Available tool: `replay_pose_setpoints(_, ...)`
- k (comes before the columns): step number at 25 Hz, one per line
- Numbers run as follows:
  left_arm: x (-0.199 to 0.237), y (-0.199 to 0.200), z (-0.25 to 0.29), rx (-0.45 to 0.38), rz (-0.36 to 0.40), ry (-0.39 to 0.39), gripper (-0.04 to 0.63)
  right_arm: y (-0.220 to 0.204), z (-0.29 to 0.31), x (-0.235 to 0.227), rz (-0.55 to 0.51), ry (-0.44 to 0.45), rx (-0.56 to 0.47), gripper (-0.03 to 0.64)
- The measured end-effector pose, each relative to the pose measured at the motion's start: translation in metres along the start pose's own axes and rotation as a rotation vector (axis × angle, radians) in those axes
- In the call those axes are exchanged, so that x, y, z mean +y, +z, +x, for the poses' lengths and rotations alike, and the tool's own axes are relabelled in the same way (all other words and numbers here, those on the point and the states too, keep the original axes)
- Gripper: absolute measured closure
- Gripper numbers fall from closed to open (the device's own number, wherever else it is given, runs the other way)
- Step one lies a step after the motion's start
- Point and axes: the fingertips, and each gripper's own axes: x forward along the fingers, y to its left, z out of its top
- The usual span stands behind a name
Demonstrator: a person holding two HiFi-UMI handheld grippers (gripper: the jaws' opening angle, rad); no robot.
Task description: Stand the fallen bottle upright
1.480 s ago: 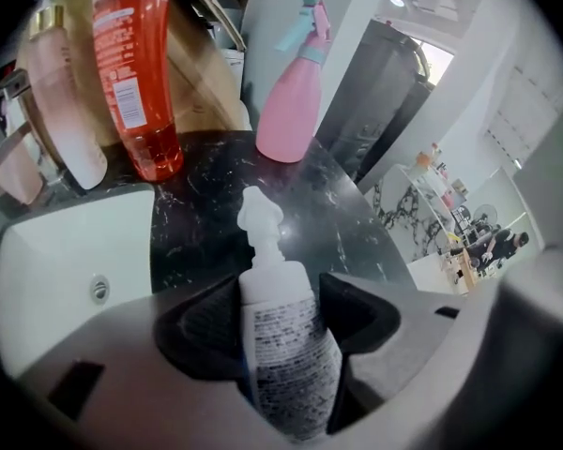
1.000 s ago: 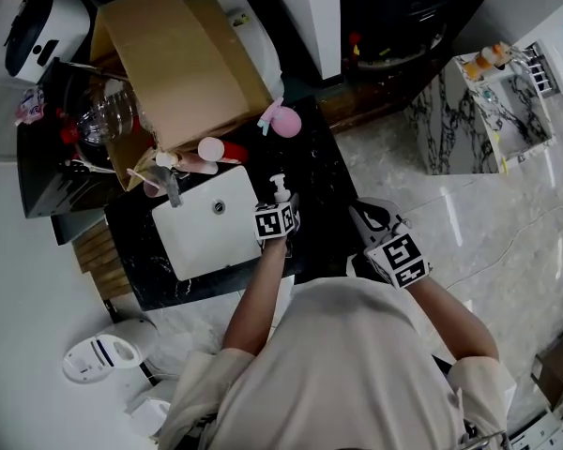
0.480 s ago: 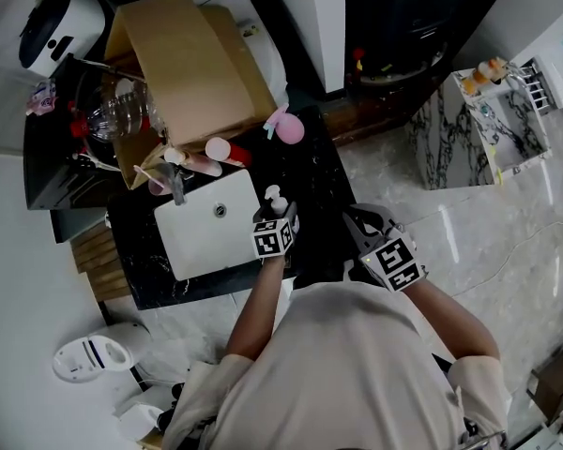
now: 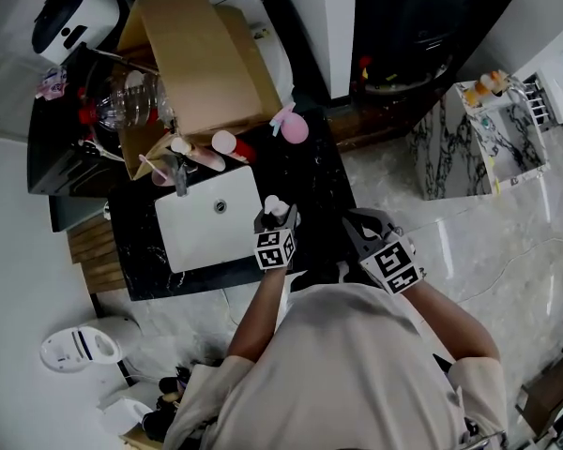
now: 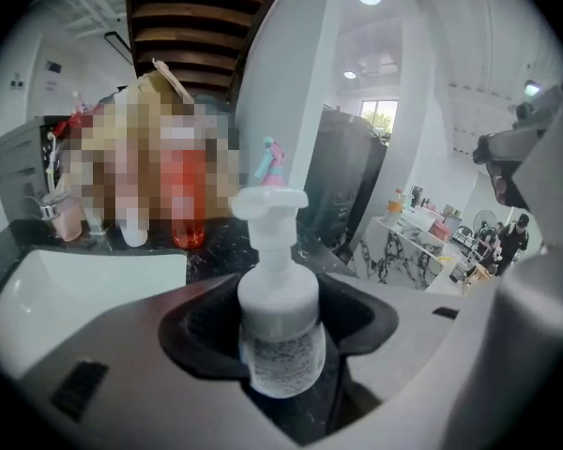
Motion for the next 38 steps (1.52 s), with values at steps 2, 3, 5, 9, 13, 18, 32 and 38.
replay_pose_setpoints(2, -0.002, -0.001, -0.004, -0.024, 0.008, 0.005, 0.345, -0.002, -0.002, 0.001, -0.006, 0.005, 0.004, 0.583)
replay_pose_setpoints(3, -0.003, -0.001, -0.005, -0.031, 0.011, 0.007, 0.345, -0.002, -0.002, 0.002, -0.009, 0.008, 0.006, 0.583)
replay_pose_setpoints(5, -0.004, -0.002, -0.009, -0.042, 0.017, 0.011, 0.345, -0.003, -0.004, 0.003, -0.011, 0.016, 0.009, 0.583)
replay_pose_setpoints(9, -0.008, -0.004, -0.014, -0.072, 0.021, 0.019, 0.345, -0.006, -0.008, 0.007, -0.023, 0.033, 0.023, 0.583)
replay_pose_setpoints(13, -0.008, -0.009, -0.020, -0.090, 0.036, 0.026, 0.345, -0.010, -0.008, 0.015, -0.041, 0.057, 0.026, 0.583)
replay_pose_setpoints(18, -0.008, -0.014, -0.025, -0.094, 0.041, 0.039, 0.339, -0.011, -0.011, 0.020, -0.055, 0.080, 0.026, 0.583)
replay_pose_setpoints(32, -0.022, -0.019, -0.024, -0.083, 0.044, 0.068, 0.307, -0.016, -0.024, 0.016, -0.085, 0.112, 0.012, 0.583)
replay_pose_setpoints(38, -0.024, -0.015, -0.029, -0.096, 0.038, 0.086, 0.293, -0.015, -0.031, 0.012, -0.095, 0.122, 0.000, 0.583)
